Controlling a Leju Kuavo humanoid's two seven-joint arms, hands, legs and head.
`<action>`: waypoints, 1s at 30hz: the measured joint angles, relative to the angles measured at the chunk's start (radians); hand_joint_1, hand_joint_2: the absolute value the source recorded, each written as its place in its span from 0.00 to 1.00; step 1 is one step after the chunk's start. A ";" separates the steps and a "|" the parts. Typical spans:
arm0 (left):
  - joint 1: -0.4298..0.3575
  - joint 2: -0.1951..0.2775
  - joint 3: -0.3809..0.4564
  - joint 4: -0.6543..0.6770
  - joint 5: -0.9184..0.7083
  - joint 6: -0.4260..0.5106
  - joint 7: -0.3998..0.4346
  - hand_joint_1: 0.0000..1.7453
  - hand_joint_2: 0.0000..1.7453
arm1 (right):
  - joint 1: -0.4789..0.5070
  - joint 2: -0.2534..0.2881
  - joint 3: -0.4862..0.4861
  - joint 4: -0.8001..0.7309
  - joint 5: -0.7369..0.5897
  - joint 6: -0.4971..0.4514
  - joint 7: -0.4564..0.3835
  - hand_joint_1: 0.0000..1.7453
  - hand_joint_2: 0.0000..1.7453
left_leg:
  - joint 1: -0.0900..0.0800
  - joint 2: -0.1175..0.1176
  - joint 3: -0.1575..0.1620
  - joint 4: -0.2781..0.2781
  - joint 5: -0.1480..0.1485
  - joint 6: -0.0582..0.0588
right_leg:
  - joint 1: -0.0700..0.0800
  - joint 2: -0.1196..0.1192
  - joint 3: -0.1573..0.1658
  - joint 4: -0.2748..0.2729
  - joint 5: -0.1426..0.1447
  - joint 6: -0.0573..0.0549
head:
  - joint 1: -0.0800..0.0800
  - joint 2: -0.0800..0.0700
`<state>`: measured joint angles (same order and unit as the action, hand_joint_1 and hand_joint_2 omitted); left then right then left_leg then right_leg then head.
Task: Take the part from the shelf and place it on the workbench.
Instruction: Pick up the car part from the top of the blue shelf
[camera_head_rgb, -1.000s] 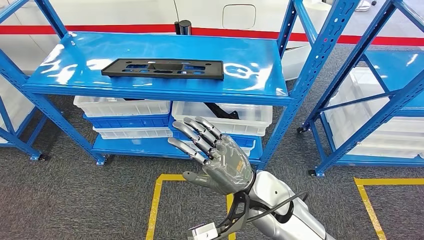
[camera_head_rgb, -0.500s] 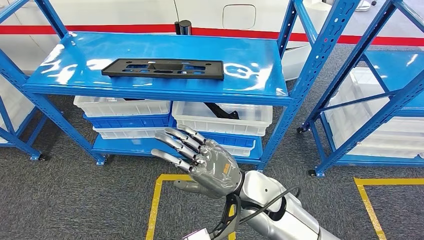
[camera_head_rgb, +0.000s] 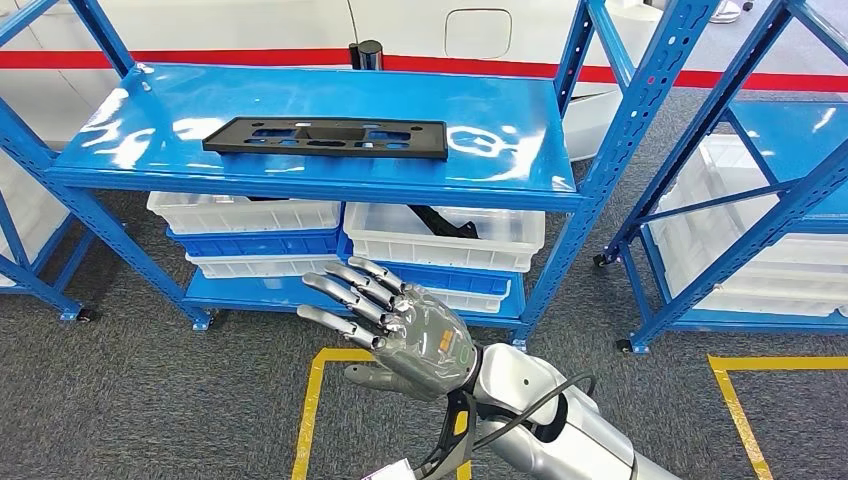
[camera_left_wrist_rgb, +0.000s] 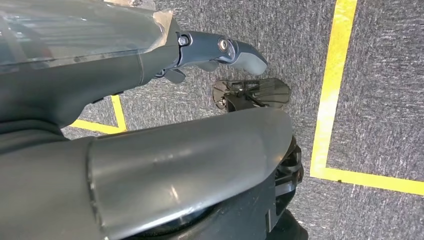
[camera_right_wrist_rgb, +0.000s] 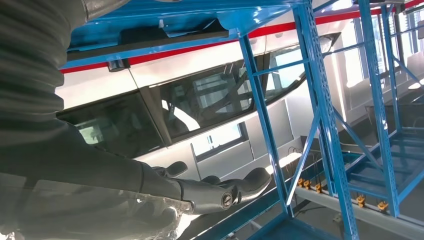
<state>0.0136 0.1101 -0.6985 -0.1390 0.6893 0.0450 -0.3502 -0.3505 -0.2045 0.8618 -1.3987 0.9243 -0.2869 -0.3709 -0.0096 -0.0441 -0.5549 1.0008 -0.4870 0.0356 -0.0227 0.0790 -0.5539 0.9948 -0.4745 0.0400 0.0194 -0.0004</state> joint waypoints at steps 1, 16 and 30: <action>0.000 0.001 0.000 0.000 0.000 0.000 0.001 0.00 0.00 | -0.001 0.000 0.001 0.001 0.000 0.000 0.000 0.00 1.00 | 0.000 0.000 0.000 0.000 0.000 0.000 | 0.000 0.000 0.000 0.000 0.000 0.000 | 0.000 0.000; -0.018 -0.036 0.010 0.003 0.028 0.141 0.041 0.00 0.00 | -0.005 -0.008 0.004 0.015 -0.008 -0.032 0.007 0.00 1.00 | 0.006 0.025 0.020 -0.022 0.010 0.028 | 0.001 -0.050 -0.081 0.146 -0.062 0.001 | 0.005 0.000; -0.020 -0.059 0.017 0.003 0.030 0.145 0.049 0.00 0.00 | -0.002 -0.015 0.004 0.023 -0.008 -0.035 0.006 0.00 1.00 | 0.010 0.042 0.008 0.048 -0.057 -0.024 | -0.004 -0.073 -0.012 0.005 0.009 -0.026 | 0.004 0.000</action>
<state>-0.0065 0.0510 -0.6820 -0.1362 0.7195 0.1900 -0.3014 -0.3526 -0.2196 0.8660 -1.3756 0.9167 -0.3215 -0.3647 0.0009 -0.0018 -0.5467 1.0488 -0.5444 0.0120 -0.0267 0.0058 -0.5663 0.9999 -0.4659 0.0138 0.0230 -0.0004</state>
